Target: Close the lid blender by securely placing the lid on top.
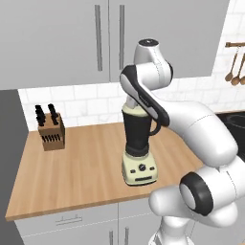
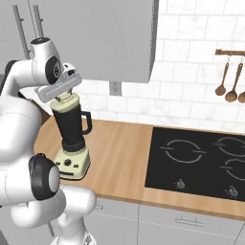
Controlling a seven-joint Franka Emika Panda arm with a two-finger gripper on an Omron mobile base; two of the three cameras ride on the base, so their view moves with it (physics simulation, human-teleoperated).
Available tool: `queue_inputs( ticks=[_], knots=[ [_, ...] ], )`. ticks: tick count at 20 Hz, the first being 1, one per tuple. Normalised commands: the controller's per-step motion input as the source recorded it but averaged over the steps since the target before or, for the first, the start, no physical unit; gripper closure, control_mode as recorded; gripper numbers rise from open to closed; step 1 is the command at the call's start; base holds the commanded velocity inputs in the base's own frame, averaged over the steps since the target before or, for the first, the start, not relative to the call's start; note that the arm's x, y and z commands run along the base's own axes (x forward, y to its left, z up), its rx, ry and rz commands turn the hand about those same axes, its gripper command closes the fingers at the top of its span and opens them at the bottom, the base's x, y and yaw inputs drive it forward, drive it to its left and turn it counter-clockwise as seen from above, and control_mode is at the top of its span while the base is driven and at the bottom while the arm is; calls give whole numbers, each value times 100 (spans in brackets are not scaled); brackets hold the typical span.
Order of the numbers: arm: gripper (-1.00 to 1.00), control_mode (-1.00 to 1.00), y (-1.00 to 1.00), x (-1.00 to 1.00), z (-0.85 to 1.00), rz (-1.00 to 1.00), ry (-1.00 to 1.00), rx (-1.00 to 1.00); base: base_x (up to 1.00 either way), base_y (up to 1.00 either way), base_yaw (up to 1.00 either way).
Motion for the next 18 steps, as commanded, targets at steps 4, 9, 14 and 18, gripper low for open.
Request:
queue_inputs(
  ticks=[4,9,14,18],
  knots=[
    [100,-100,0,5,-26,0,-1,0,0,0,0],
    [100,-100,0,5,-36,0,0,1,0,0,0],
    [100,-100,-3,19,-57,0,-6,1,0,0,0],
    [100,-100,-3,2,-73,6,-16,4,0,0,0]
  ],
)
